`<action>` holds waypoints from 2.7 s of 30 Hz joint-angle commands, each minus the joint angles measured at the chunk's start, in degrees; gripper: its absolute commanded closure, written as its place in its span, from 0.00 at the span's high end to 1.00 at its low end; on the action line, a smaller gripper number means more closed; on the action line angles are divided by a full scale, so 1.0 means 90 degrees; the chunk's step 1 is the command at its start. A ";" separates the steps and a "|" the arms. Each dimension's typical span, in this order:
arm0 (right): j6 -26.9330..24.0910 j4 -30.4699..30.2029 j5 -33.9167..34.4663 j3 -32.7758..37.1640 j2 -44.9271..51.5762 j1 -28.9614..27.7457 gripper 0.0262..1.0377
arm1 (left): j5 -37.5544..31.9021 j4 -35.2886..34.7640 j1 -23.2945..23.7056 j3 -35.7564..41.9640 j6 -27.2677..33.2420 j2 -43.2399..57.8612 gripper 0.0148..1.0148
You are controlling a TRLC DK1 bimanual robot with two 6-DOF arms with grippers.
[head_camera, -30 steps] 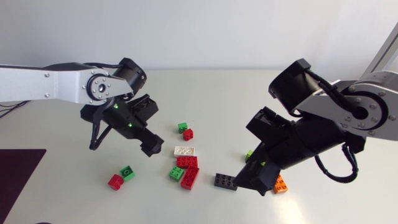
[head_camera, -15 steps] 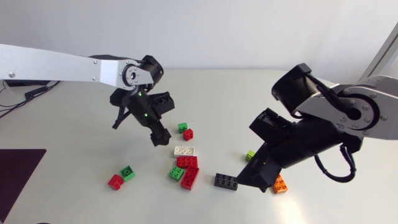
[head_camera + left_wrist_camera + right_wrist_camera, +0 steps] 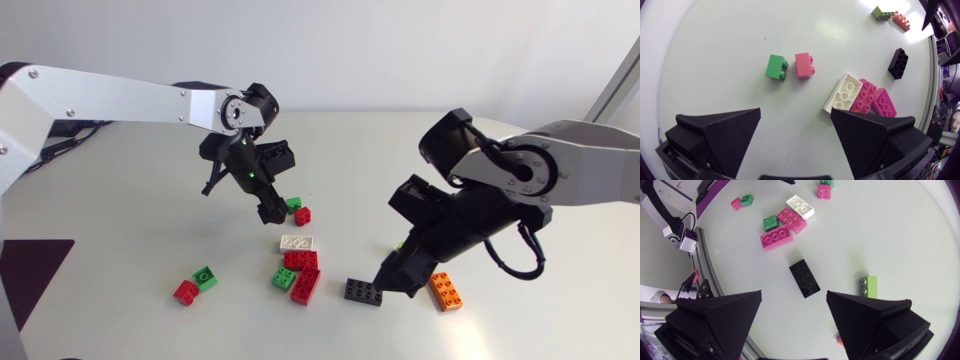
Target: Sort duplo bricks by size, large to the right and small to the left
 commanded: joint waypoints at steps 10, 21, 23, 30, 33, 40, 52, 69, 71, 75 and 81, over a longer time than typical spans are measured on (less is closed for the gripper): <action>-0.0057 0.0307 0.0013 0.0738 0.1396 0.0735 0.90 | 0.0146 -0.0163 0.0123 -0.0464 0.0235 -0.0243 0.96; -0.0018 0.0454 0.0023 0.1305 0.2460 0.1574 0.90 | 0.0254 -0.0076 0.0436 -0.0787 0.0343 -0.0399 0.96; -0.0028 0.0454 0.0023 0.1295 0.2529 0.1594 0.90 | 0.0254 -0.0066 0.0475 -0.0796 0.0352 -0.0399 0.96; -0.0048 0.0425 0.0023 0.1080 0.2539 0.1535 0.90 | 0.0273 -0.0017 0.0485 -0.0836 0.0362 -0.0399 0.96; -0.0048 0.0376 0.0023 0.1022 0.2529 0.1535 0.90 | 0.0273 -0.0007 0.0436 -0.0836 0.0343 -0.0399 0.96; -0.0057 0.0083 -0.0026 0.1041 0.2392 0.1584 0.90 | 0.0381 -0.0027 0.0426 -0.0992 0.0313 -0.0761 0.96; -0.0135 -0.0152 0.0062 0.1227 0.2578 0.1653 0.90 | 0.0439 -0.0076 0.0387 -0.1031 0.0294 -0.1015 0.96; -0.0419 -0.0708 0.0043 0.2223 0.3203 0.1574 0.90 | 0.0439 -0.0085 0.0368 -0.1031 0.0294 -0.0966 0.96; -0.0419 -0.0708 0.0052 0.2194 0.3300 0.1574 0.90 | 0.0439 -0.0085 0.0368 -0.1031 0.0294 -0.0966 0.96; -0.0467 -0.0689 0.0043 0.1988 0.3339 0.1555 0.90 | 0.0439 -0.0076 0.0358 -0.1041 0.0294 -0.0966 0.96; -0.0565 -0.0689 0.0052 0.1686 0.3320 0.1428 0.90 | 0.0439 -0.0066 0.0338 -0.1041 0.0294 -0.0956 0.96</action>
